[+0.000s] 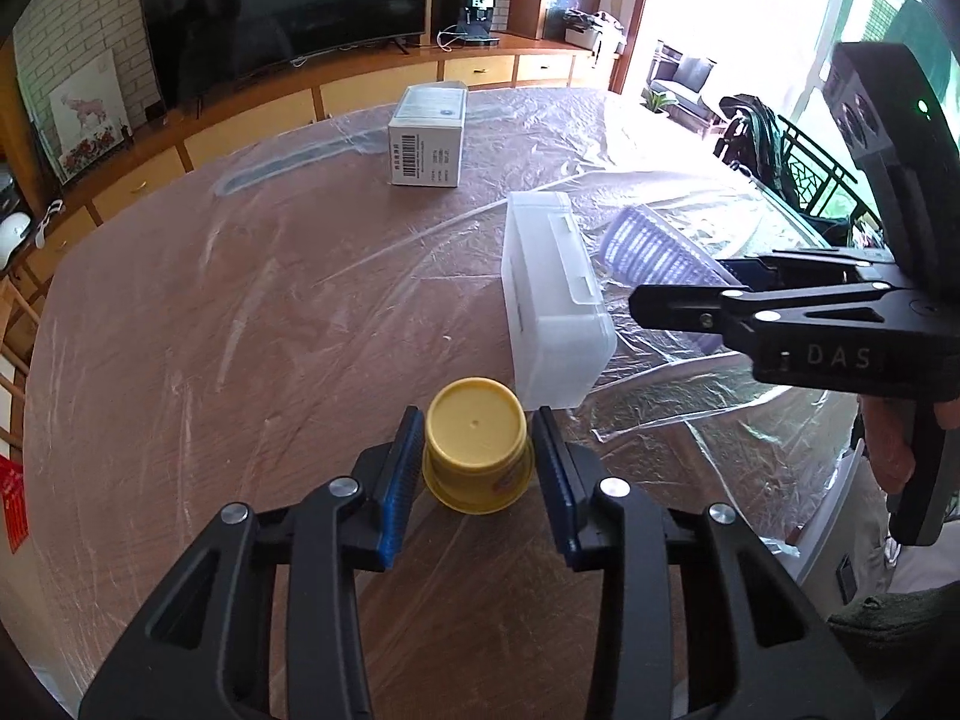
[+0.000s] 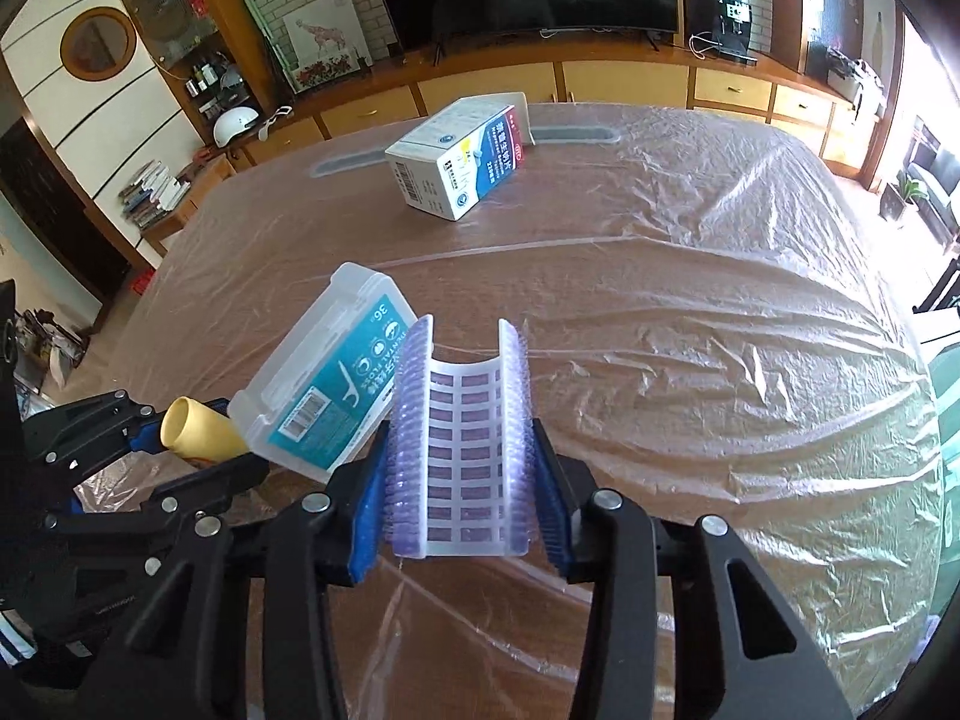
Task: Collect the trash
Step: 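Carry the yellow cup and purple hair roller over the bin with both tools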
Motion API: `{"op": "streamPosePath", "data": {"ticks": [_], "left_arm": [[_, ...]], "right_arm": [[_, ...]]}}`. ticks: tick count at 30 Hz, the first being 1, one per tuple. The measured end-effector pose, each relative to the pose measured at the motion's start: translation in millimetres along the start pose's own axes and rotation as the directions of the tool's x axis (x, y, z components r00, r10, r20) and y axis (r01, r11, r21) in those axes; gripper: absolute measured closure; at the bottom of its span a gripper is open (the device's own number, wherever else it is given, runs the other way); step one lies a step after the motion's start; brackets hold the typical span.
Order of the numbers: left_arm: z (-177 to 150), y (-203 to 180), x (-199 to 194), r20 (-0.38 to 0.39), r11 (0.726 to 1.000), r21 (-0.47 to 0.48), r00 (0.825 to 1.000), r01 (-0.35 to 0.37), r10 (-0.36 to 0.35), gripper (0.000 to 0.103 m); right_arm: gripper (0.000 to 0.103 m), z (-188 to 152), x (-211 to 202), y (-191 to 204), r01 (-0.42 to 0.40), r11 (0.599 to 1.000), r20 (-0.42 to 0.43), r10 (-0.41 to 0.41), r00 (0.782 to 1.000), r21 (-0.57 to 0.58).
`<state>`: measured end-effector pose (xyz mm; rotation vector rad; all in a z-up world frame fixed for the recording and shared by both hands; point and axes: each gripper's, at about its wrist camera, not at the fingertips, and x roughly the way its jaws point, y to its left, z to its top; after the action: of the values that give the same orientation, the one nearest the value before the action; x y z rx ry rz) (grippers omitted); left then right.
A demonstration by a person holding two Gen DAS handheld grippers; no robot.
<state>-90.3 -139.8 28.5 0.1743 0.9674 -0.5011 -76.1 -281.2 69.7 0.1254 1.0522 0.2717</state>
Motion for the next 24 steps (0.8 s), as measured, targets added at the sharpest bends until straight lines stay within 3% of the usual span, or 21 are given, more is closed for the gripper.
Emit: {"op": "streamPosePath", "data": {"ticks": [7, 24], "left_arm": [[-8, 10, -10, 0.003, 0.998, -0.056, 1.000, -0.002, 0.003, 0.064], [-29, 3, -29, -0.011, 0.997, -0.080, 1.000, -0.022, 0.021, 0.064]], "right_arm": [[0.061, -11, -18, 3, -0.025, 1.000, 0.003, 0.025, 1.000, 0.004], [0.061, -46, -48, 27, -0.080, 0.992, -0.029, 0.078, 0.997, -0.098]]}}
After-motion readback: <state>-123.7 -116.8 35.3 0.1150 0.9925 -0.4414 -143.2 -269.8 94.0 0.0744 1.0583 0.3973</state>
